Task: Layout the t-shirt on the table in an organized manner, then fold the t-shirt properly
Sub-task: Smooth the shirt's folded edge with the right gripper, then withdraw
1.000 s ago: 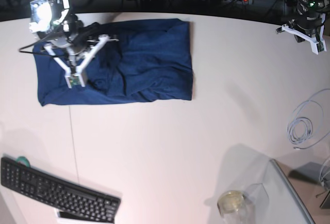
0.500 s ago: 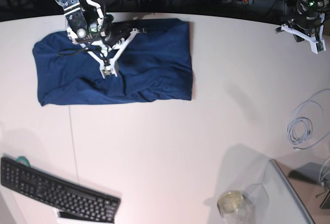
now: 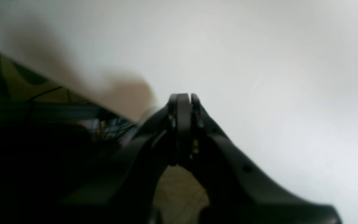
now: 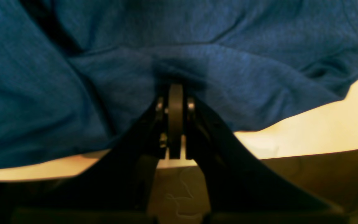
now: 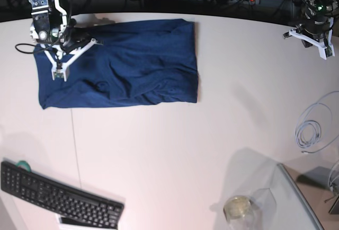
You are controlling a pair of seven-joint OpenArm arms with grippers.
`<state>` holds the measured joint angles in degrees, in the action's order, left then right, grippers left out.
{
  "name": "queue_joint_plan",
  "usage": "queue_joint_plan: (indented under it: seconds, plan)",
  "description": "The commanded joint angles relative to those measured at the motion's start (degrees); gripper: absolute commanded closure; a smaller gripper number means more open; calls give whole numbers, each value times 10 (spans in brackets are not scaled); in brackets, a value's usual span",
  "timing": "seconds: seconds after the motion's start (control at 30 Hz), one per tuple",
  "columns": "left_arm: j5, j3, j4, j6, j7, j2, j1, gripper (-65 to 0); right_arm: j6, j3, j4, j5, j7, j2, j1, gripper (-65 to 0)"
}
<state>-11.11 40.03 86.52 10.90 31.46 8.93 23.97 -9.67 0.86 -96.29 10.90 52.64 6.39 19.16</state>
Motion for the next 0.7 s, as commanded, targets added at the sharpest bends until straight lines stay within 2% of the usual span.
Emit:
queue_joint_plan:
  seconds: [0.0,0.1,0.2,0.23,0.27,0.33,0.37,0.43,0.53,0.57,0.67]
  plan:
    - [-4,3,6,-2,-9,10,5,0,0,2,-34,5,-6,-2,0,-12]
    - [-6,-23,12,1,-9,10,9,0,0,11,-100,5,-9,-1,1,-12]
    - [-2,-68,36,50,-9,9,20,0,1,-35,-127,5,-19,3,-7,-21]
    - [-6,-81,50,68,-9,7,27,0,15,-66,-127,6,-37,3,-9,-24]
    - [-6,-97,59,86,-9,2,30,0,52,-100,-127,7,-64,3,-9,-38]
    - [-1,-111,67,100,-9,-13,28,0,172,-164,-127,35,-89,3,-10,-128]
    - [-1,-113,65,101,-9,-18,25,0,243,-202,-120,56,-88,3,-13,-200]
    - [-1,-122,56,102,-9,-19,14,0,356,-272,-87,86,-73,3,-34,-362]
    - [-1,-140,35,102,-9,-19,0,0,478,-371,-6,93,-30,4,-78,-561]
    - [-1,-148,28,103,-10,-17,-5,0,497,-409,27,94,-19,4,-95,-587]
    - [0,-188,9,103,-62,-14,-8,0,497,-491,124,94,-8,15,-138,-569]
